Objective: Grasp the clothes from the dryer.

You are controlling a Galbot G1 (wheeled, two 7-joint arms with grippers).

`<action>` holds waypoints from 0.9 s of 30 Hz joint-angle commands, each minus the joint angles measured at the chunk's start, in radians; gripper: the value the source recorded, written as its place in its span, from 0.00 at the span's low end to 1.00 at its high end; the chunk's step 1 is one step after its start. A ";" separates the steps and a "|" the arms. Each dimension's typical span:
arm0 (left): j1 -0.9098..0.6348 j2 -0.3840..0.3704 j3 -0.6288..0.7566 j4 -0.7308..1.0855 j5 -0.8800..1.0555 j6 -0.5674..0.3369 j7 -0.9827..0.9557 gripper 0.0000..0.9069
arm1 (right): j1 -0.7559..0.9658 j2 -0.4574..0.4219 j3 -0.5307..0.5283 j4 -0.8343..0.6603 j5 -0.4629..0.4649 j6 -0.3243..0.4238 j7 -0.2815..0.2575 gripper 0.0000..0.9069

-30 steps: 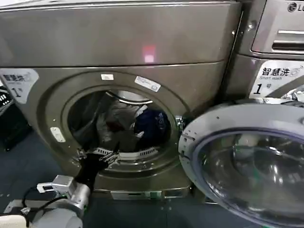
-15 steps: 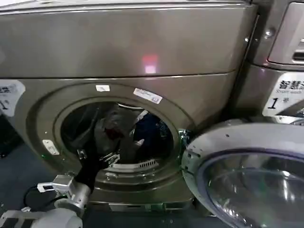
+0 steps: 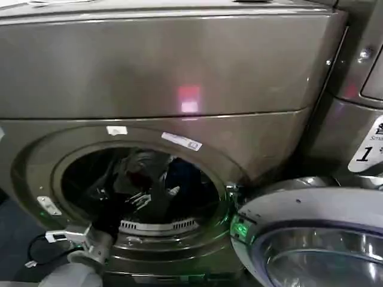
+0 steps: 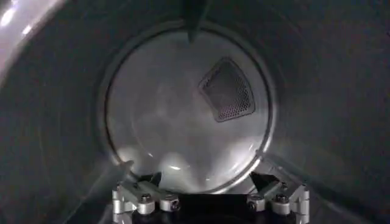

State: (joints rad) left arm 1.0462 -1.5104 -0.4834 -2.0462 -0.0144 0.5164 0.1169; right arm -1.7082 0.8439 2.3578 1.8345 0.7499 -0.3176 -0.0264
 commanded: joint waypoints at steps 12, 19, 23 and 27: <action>-0.513 -0.025 0.038 0.736 0.043 -0.104 -0.042 1.00 | 0.008 -0.020 0.013 -0.023 0.002 0.028 0.007 1.00; -0.689 -0.029 0.067 0.994 0.077 -0.132 -0.030 1.00 | 0.012 -0.016 0.010 -0.030 0.004 0.034 0.003 1.00; -0.764 -0.010 0.110 1.113 0.095 -0.126 0.015 1.00 | 0.016 -0.014 0.007 -0.033 0.007 0.035 0.002 1.00; -0.822 0.046 0.217 1.184 0.116 -0.089 0.203 1.00 | 0.020 -0.012 0.001 -0.032 0.009 0.034 0.001 1.00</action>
State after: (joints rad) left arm 0.3754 -1.5134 -0.3769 -1.0892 0.0755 0.4053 0.1413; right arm -1.6898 0.8306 2.3615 1.8029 0.7587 -0.2847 -0.0249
